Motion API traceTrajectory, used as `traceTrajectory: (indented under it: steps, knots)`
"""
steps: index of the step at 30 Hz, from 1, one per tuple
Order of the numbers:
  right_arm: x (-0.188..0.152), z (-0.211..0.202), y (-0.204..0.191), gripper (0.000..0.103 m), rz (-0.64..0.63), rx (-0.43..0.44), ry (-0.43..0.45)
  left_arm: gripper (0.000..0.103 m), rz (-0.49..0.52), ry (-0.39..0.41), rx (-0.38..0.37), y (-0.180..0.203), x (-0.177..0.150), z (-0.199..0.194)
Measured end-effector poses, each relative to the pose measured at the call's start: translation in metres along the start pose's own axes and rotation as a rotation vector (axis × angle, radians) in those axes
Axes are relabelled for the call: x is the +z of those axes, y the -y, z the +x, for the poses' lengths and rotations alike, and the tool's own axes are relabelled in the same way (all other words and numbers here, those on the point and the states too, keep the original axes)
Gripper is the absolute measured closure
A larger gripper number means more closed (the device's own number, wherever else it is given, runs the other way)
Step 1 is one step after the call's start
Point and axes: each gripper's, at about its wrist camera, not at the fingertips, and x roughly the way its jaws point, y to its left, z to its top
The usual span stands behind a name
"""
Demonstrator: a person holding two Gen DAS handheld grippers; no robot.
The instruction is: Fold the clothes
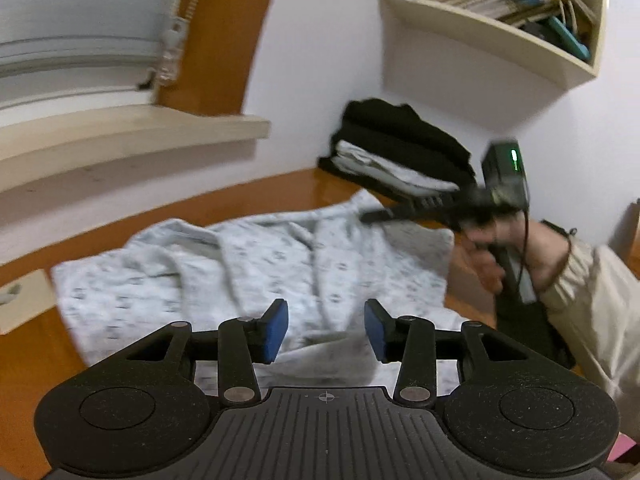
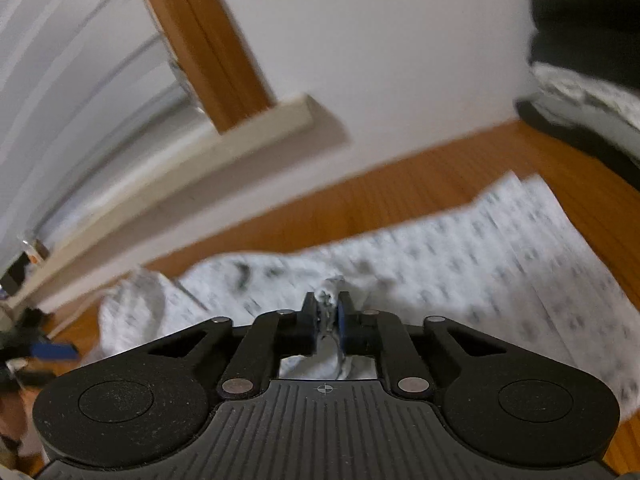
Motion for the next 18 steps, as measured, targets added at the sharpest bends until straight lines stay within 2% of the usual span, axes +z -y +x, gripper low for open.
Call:
traceTrajectory:
  steps: [3, 4, 5, 7, 9, 10, 11, 12, 18]
  knots:
    - [0.016, -0.004, -0.016, 0.093, -0.042, 0.011, 0.03, 0.054, 0.005, 0.003, -0.036, 0.01, -0.001, 0.006]
    - [0.021, -0.004, -0.022, 0.094, -0.054, 0.016, 0.038, 0.047, 0.01, 0.003, -0.051, 0.013, -0.001, 0.007]
    - [0.027, -0.004, -0.029, 0.094, -0.064, 0.021, 0.044, 0.046, 0.022, 0.001, -0.061, 0.016, -0.002, 0.008]
    - [0.038, -0.001, -0.042, 0.094, -0.084, 0.039, 0.053, 0.046, 0.04, -0.027, -0.021, 0.019, -0.004, 0.016]
    - [0.047, 0.003, -0.058, 0.094, -0.103, 0.062, 0.064, 0.054, 0.034, -0.053, 0.039, 0.016, -0.006, 0.021]
    - [0.051, 0.006, -0.066, 0.094, -0.114, 0.076, 0.067, 0.067, 0.025, -0.066, 0.049, 0.013, -0.007, 0.023]
    - [0.054, 0.01, -0.074, 0.094, -0.124, 0.086, 0.072, 0.084, 0.014, -0.067, 0.043, 0.01, -0.009, 0.02]
    - [0.058, 0.014, -0.083, 0.095, -0.133, 0.097, 0.077, 0.094, 0.003, -0.063, 0.031, 0.007, -0.012, 0.015]
    - [0.077, 0.047, -0.136, 0.095, -0.185, 0.183, 0.08, 0.097, -0.049, -0.048, -0.004, 0.001, -0.031, -0.023]
